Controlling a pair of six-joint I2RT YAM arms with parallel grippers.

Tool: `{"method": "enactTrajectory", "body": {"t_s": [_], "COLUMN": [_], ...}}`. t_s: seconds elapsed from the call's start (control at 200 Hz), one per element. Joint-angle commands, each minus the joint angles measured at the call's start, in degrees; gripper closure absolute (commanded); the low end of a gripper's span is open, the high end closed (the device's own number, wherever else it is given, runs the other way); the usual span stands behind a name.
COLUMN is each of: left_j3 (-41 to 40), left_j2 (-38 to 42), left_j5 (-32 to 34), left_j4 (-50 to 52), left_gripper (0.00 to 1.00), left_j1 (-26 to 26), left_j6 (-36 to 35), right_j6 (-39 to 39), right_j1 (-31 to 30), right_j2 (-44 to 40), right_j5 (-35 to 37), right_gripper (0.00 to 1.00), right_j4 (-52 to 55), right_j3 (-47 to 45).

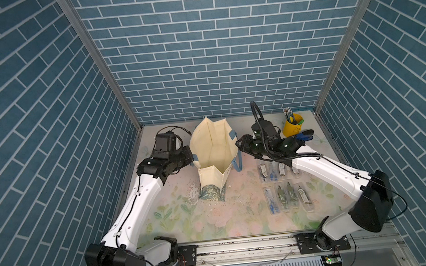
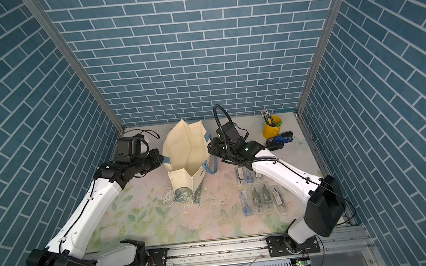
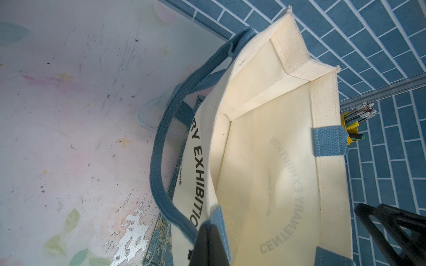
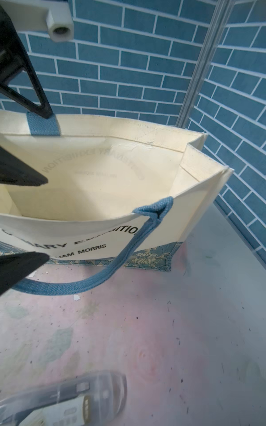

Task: Take out the compass set from the canvas bag
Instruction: Place the canvas bag at the center of the board.

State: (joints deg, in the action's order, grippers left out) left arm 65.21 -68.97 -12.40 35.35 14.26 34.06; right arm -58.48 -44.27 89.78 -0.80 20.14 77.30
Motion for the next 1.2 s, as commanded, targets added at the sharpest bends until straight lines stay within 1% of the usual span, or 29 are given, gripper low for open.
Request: {"method": "enactTrajectory", "body": {"t_s": [0.0, 0.065, 0.16, 0.275, 0.36, 0.46, 0.56, 0.62, 0.65, 0.695, 0.735, 0.81, 0.875, 0.935, 0.97, 0.985, 1.01, 1.04, 1.05, 1.075, 1.125, 1.145, 1.155, 1.17, 1.195], "left_j3": [-0.68, -0.79, -0.46, 0.85, 1.29, 1.22, 1.28, 1.51, 1.58, 1.5, 1.49, 2.75, 4.99, 7.69, 8.73, 8.72, 7.86, 5.76, 5.16, 2.72, -1.56, -2.88, -3.55, -4.16, -5.02], "left_j2": [0.35, 0.39, 0.35, -0.31, -0.82, -0.81, -0.9, -1.01, -1.08, -0.96, -0.74, -0.13, 0.9, 2.65, 4.29, 5.25, 6.94, 9.46, 10.3, 12.55, 16.79, 17.91, 18.41, 19.06, 19.8], "left_j5": [-1.22, -1.72, -2.14, -1.69, -1.42, -0.29, 0.47, 0.71, 0.63, 0.92, 1.78, 4.21, 5.98, 8.4, 10.45, 10.89, 11.35, 12.92, 13.96, 15.7, 16.15, 16.41, 16.44, 16.45, 16.14], "left_j4": [0.1, 0.11, 0.18, 0.39, 0.01, -0.79, -1.68, -1.8, -2.01, -2.16, -1.96, 0.07, 2.73, 5.23, 6.04, 5.68, 3.8, 1.6, 0.98, -0.65, -5.07, -6.54, -7.06, -7.75, -8.56], "left_gripper": [1.0, 1.0, 1.0, 1.0, 1.0, 0.94, 0.86, 0.8, 0.76, 0.66, 0.55, 0.39, 0.27, 0.17, 0.07, 0.05, 0.03, 0.01, 0.0, 0.0, 0.0, 0.0, 0.0, 0.0, 0.0], "left_j1": [-0.02, 0.06, 0.91, 3.3, 5.1, 7.12, 8.81, 9.45, 9.63, 9.65, 9.64, 8.93, 7.04, 5.1, 4.46, 4.09, 3.94, 3.91, 3.88, 3.19, 1.75, 1.45, 1.36, 1.3, 1.3], "left_j6": [0.08, 0.37, 0.76, 1.26, 2.49, 3.94, 5.07, 5.42, 5.47, 5.26, 4.38, 0.49, -4.03, -9.33, -12.15, -13.52, -16.6, -19.23, -19.28, -19.13, -19.08, -18.68, -18.57, -18.58, -18.92], "right_j6": [1.21, 3.27, 6.16, 8.01, 9.11, 9.93, 11.59, 12.84, 13.47, 14.46, 15.83, 19.37, 23.26, 29.91, 34.86, 37.3, 41.08, 45.04, 45.56, 47.92, 51.67, 53.24, 53.49, 54.57, 55.53], "right_j1": [-0.58, -0.48, 0.43, 2.92, 4.87, 6.51, 7.43, 7.95, 8.14, 8.32, 8.41, 8.58, 9.31, 10.24, 10.94, 11.27, 11.64, 12.12, 12.24, 12.81, 14.01, 14.46, 14.56, 15.01, 15.41], "right_j2": [5.49, 5.91, 4.43, 3.04, 3.38, 3.5, 4.87, 5.86, 6.26, 6.46, 6.4, 5.28, 3.29, 0.65, -1.54, -2.62, -4.83, -7.61, -8.04, -11.2, -15.92, -17.62, -18.02, -19.59, -20.94], "right_j5": [-2.36, -2.45, -0.07, -0.29, -2.21, -3.52, -3.89, -3.87, -3.86, -3.88, -3.92, -1.17, 2.32, 5.34, 6.64, 7.25, 8.79, 11.63, 12.1, 15.57, 21.26, 22.47, 22.67, 23.34, 23.5], "right_gripper": [0.71, 0.85, 0.92, 0.94, 0.94, 0.93, 0.9, 0.86, 0.84, 0.78, 0.71, 0.58, 0.54, 0.48, 0.45, 0.43, 0.39, 0.34, 0.33, 0.28, 0.23, 0.2, 0.19, 0.17, 0.16], "right_j4": [2.96, 5.35, 9.14, 11.12, 13.16, 13.62, 15.21, 16.46, 16.88, 17.71, 18.73, 21.45, 23.75, 25.35, 24.84, 24.24, 22.69, 20.05, 19.33, 15.14, 5.94, 2.73, 1.13, -0.67, -2.83], "right_j3": [3.94, 6.1, 8.29, 8.6, 9.26, 9.08, 10.65, 12.08, 12.64, 13.56, 14.55, 16.43, 18.51, 20.55, 20.13, 19.25, 17.24, 13.25, 12.58, 7.59, -0.96, -4.1, -4.1, -7.36, -9.59]}}
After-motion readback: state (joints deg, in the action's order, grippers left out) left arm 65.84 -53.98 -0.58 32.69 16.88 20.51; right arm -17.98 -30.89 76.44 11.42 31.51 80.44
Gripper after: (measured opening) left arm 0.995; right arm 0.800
